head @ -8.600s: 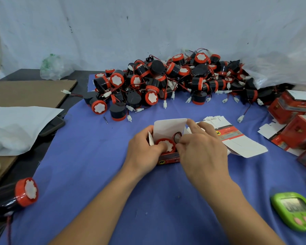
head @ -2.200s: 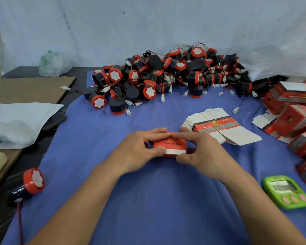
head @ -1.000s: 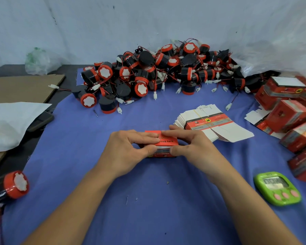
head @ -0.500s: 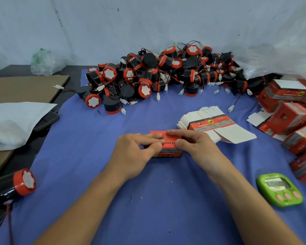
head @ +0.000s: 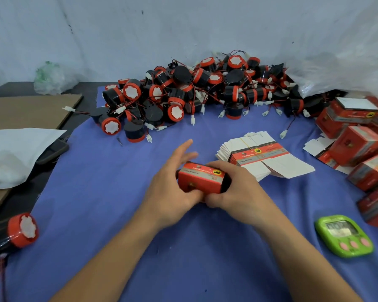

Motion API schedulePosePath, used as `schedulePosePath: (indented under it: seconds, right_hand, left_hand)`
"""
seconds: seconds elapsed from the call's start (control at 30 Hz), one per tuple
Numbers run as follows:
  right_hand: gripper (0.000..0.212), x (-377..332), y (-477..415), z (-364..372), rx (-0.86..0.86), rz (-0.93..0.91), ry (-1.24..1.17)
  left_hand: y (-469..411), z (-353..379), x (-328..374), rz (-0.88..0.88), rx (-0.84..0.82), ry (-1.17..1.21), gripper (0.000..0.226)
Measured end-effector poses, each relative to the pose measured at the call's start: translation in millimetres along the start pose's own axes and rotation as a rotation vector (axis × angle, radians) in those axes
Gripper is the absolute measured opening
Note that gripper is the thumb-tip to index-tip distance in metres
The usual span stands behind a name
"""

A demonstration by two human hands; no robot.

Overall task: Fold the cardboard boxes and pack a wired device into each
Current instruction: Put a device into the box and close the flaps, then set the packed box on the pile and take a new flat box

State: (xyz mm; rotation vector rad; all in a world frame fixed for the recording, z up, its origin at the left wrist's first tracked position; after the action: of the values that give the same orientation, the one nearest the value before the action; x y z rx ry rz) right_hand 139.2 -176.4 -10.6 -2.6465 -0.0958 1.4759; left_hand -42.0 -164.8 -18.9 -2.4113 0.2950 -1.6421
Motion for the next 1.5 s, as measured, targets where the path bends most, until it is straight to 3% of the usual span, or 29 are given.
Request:
schedulePosePath:
  seconds: [0.13, 0.2, 0.3, 0.4, 0.47, 0.6, 0.73, 0.8, 0.93, 1.0, 1.07, 1.13, 1.23, 1.33, 1.4, 1.5]
  right_hand:
    - [0.065, 2, -1, 0, 0.053, 0.051, -0.159]
    - [0.069, 6, -2, -2, 0.051, 0.153, -0.387]
    - [0.055, 5, -1, -4, 0.041, 0.255, -0.722]
    - [0.032, -4, -1, -16, 0.065, 0.279, -0.747]
    - [0.026, -10, 1, -36, 0.085, 0.259, -0.673]
    - [0.037, -18, 13, -85, 0.108, 0.277, -0.581]
    - [0.018, -2, 31, -137, 0.265, 0.427, -0.630]
    - [0.022, 8, 33, -167, 0.424, 0.455, -0.821]
    - [0.056, 20, 26, -211, 0.776, 0.414, -1.543]
    - [0.055, 21, 20, -210, 0.839, 0.428, -1.664]
    - [0.036, 21, 13, -196, 0.868, 0.466, -1.566]
    - [0.011, 19, 5, -179, 0.879, 0.511, -1.376]
    - [0.018, 20, -3, -163, 0.903, 0.571, -1.056]
    - [0.018, 22, -2, -147, 0.851, 0.481, -0.714]
    - [0.035, 27, -2, -140, 0.709, 0.338, -0.241]
    - [0.062, 30, -10, -122, 0.295, 0.087, 0.390]
  left_hand:
    - [-4, 12, -3, -0.108, -0.035, -0.012, 0.095]
    - [-9, 11, -4, -0.159, 0.000, 0.071, 0.080]
    - [-17, 17, 3, -0.307, 0.096, 0.275, 0.053]
    - [-26, 25, 23, -0.414, 0.044, 0.315, 0.014]
    - [-35, 29, 42, -0.394, -0.045, 0.278, 0.023]
    - [-58, 55, 86, -0.310, -0.262, 0.264, 0.027]
    - [-68, 112, 128, -0.382, -0.473, 0.281, 0.030]
    - [-76, 141, 147, -0.359, -0.503, 0.365, 0.026]
    - [-92, 189, 169, -0.356, -0.562, 0.438, 0.035]
    - [-90, 211, 169, -0.314, -0.682, 0.359, 0.034]
    - [-83, 229, 166, -0.177, -0.747, 0.204, 0.024]
    - [-83, 239, 163, -0.053, -0.689, 0.121, 0.025]
    - [-96, 236, 155, 0.101, -0.531, -0.057, 0.025]
    - [-109, 210, 138, 0.149, -0.399, -0.096, 0.019]
    - [-118, 187, 123, 0.214, -0.334, -0.198, 0.021]
    - [-131, 151, 100, 0.280, -0.319, -0.444, 0.023]
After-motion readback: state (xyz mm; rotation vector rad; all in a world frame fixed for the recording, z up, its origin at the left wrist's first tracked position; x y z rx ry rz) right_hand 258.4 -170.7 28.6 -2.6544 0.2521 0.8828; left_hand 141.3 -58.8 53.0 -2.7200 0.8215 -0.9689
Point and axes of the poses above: each hand's wrist, its own y-axis away from the middle knuckle, its own z-axis out of the palm, x = y × z, the point moved 2 cm from there along -y, towards the middle knuckle, and after that the axes turned 11 degrees about x, right-handed, at the moved point
